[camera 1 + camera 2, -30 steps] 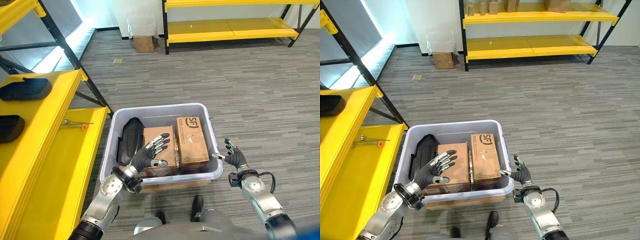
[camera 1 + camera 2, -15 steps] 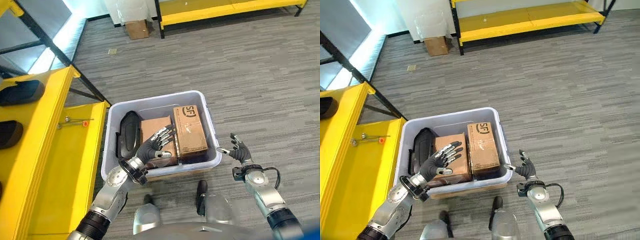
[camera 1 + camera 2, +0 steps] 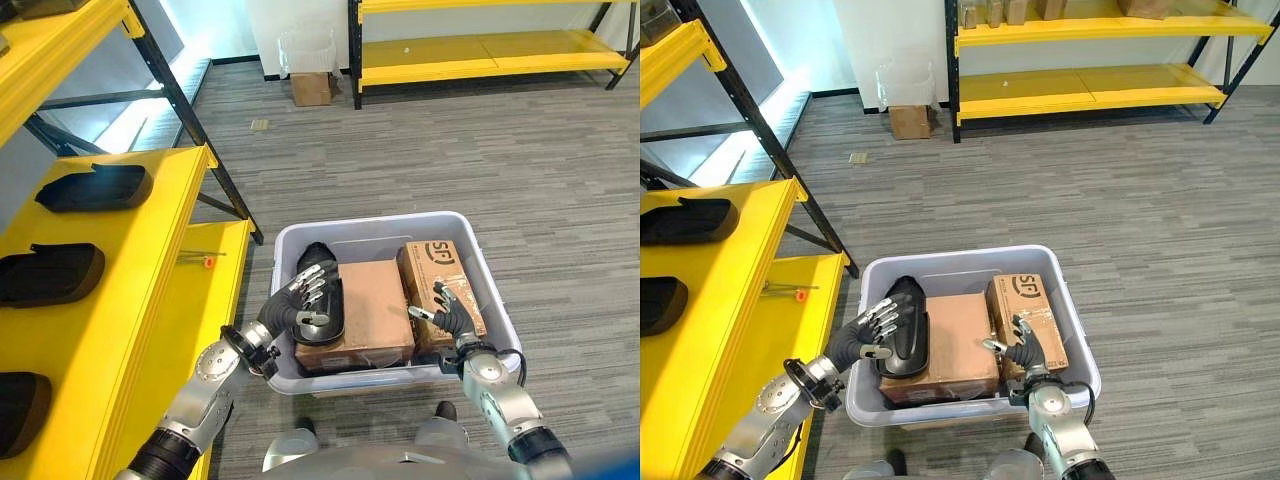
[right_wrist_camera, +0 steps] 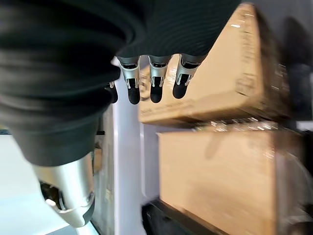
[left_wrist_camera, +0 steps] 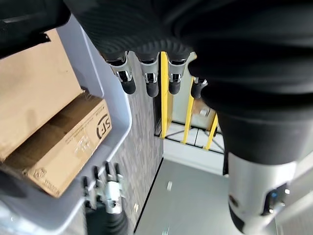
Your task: Move parts from the plastic box to the shelf.
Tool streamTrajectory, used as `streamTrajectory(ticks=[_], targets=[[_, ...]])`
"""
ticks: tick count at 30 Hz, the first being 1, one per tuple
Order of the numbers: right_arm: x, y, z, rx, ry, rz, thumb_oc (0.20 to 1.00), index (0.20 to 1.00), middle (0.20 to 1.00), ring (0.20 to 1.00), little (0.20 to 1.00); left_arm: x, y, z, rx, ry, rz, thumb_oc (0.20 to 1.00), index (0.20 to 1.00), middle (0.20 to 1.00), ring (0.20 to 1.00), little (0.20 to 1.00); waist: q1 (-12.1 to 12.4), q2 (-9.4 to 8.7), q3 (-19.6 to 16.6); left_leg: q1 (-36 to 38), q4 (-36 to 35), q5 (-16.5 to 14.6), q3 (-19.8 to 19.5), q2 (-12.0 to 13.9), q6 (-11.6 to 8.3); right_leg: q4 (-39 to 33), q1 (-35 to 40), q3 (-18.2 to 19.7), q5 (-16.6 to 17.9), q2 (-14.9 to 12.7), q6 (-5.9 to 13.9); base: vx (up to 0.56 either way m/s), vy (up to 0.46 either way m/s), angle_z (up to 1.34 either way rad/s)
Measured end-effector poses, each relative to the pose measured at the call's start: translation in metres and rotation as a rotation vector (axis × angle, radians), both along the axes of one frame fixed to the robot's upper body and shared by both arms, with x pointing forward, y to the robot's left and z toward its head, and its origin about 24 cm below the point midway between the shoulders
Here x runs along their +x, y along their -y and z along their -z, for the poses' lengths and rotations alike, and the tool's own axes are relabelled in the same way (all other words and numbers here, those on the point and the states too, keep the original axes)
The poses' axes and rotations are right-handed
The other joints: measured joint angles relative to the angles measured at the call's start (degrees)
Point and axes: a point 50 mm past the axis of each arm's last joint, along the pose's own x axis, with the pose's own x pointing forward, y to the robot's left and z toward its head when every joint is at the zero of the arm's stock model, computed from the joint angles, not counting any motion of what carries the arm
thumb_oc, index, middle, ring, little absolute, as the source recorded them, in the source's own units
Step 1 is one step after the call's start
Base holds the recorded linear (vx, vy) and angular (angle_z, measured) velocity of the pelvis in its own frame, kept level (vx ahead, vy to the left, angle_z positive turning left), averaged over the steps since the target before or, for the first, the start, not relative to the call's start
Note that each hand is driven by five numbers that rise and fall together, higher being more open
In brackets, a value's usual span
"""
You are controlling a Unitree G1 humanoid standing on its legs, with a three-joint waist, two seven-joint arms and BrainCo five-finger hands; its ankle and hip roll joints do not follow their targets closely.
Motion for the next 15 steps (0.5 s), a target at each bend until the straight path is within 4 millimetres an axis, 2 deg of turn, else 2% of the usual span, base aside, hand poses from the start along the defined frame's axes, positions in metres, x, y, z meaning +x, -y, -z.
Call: streamTrajectory(ticks=[4,6,8,11,14,15], targets=[[0.005,0.012,-0.012,-0.056,0.059,0.047,1.0,1.0,1.0,1.0,1.0,0.006,-0.014,0.004,0.101,-0.034,-0.219,1.0,1.0,1.0,1.0,1.0,0.2,0.67,1.1,-1.4,0.3,0.8,-1.4,2.9,-1.27,-1.1,0.2,-0.8,-0.1,2.9,0.14,-0.09,-0.011,0.09],[0.011,0.02,-0.026,-0.091,0.123,0.06,1.0,1.0,1.0,1.0,1.0,0.011,-0.022,0.008,0.114,-0.072,-0.354,1.0,1.0,1.0,1.0,1.0,0.3,1.0,1.9,-4.1,1.7,1.0,-1.8,3.7,-1.41,-0.9,-1.6,-1.1,0.0,3.6,-0.19,-0.16,-0.047,0.04],[0.021,0.025,-0.042,-0.112,0.195,0.075,1.0,1.0,1.0,1.0,1.0,0.019,-0.024,0.003,0.114,-0.066,-0.414,1.0,1.0,1.0,1.0,1.0,0.5,1.12,4.1,-6.6,3.3,1.1,-2.3,4.3,-1.41,-0.4,-3.4,-1.1,0.2,4.0,-0.51,-0.18,-0.073,0.07],[0.04,0.027,-0.067,-0.13,0.316,0.094,1.0,1.0,1.0,1.0,1.0,0.038,-0.016,-0.012,0.108,-0.003,-0.42,1.0,1.0,1.0,1.0,1.0,1.3,0.91,8.4,-11.8,6.7,1.6,-3.2,5.4,-1.36,2.5,-8.5,-0.9,0.6,4.5,-1.77,-0.23,-0.051,0.04],[0.055,0.022,-0.089,-0.136,0.418,0.069,1.0,1.0,1.0,1.0,1.0,0.06,0.001,-0.034,0.128,0.096,-0.388,1.0,1.0,1.0,1.0,1.0,1.3,0.56,13.2,-15.0,8.7,1.6,-3.7,5.8,-1.06,4.8,-11.8,-0.5,0.4,4.5,-2.14,-0.2,-0.02,-0.03],[0.06,0.016,-0.096,-0.088,0.437,0.048,1.0,1.0,1.0,1.0,1.0,0.071,0.008,-0.046,0.146,0.154,-0.421,1.0,1.0,1.0,1.0,1.0,1.0,0.14,14.5,-17.5,10.5,1.4,-3.6,6.1,-0.91,7.1,-14.9,0.3,0.0,4.4,-2.69,-0.2,-0.051,-0.12]])
